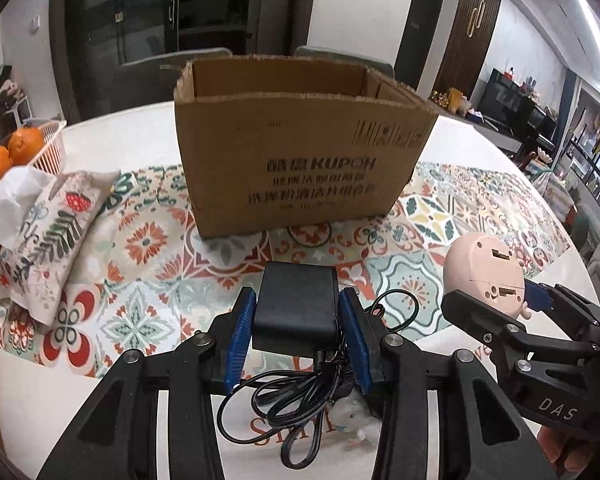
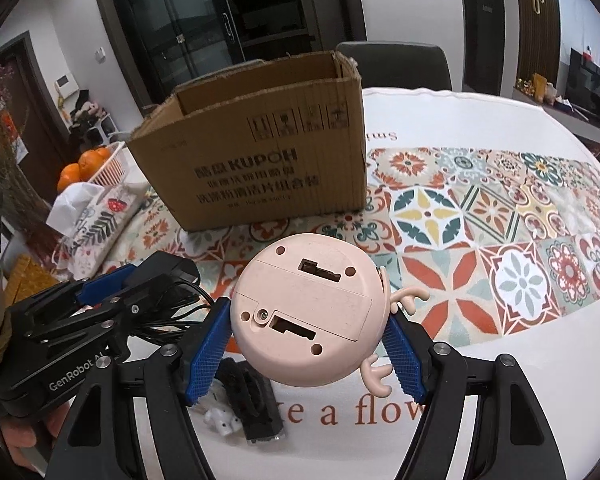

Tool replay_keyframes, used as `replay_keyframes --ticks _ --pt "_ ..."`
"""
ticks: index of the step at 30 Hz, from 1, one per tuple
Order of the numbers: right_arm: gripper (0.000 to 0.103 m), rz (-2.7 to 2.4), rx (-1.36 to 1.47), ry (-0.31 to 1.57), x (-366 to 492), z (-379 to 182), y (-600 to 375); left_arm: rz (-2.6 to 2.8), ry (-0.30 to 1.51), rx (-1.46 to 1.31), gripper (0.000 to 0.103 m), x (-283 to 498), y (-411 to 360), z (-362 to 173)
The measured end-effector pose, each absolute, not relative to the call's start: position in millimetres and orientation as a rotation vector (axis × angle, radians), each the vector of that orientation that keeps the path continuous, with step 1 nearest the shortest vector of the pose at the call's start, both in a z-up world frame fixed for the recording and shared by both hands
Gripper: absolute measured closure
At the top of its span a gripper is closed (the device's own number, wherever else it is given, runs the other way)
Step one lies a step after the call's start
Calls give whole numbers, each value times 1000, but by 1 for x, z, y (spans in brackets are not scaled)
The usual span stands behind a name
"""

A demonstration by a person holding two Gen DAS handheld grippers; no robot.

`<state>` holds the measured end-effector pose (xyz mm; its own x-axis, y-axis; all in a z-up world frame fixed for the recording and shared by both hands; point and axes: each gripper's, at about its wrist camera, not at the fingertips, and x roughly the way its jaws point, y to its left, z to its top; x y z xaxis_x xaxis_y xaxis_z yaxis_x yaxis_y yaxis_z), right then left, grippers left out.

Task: Organize rigid objects
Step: 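Carry the black adapter and pink device into the box and open both tools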

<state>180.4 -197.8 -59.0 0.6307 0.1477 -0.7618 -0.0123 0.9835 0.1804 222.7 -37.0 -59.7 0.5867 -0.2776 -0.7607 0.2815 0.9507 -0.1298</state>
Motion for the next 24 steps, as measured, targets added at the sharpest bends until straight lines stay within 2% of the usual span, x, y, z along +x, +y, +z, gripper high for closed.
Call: replay_keyframes --ticks 24 --pt "30 125 149 684 195 14 -191 -321 692 1 61 237 -31 19"
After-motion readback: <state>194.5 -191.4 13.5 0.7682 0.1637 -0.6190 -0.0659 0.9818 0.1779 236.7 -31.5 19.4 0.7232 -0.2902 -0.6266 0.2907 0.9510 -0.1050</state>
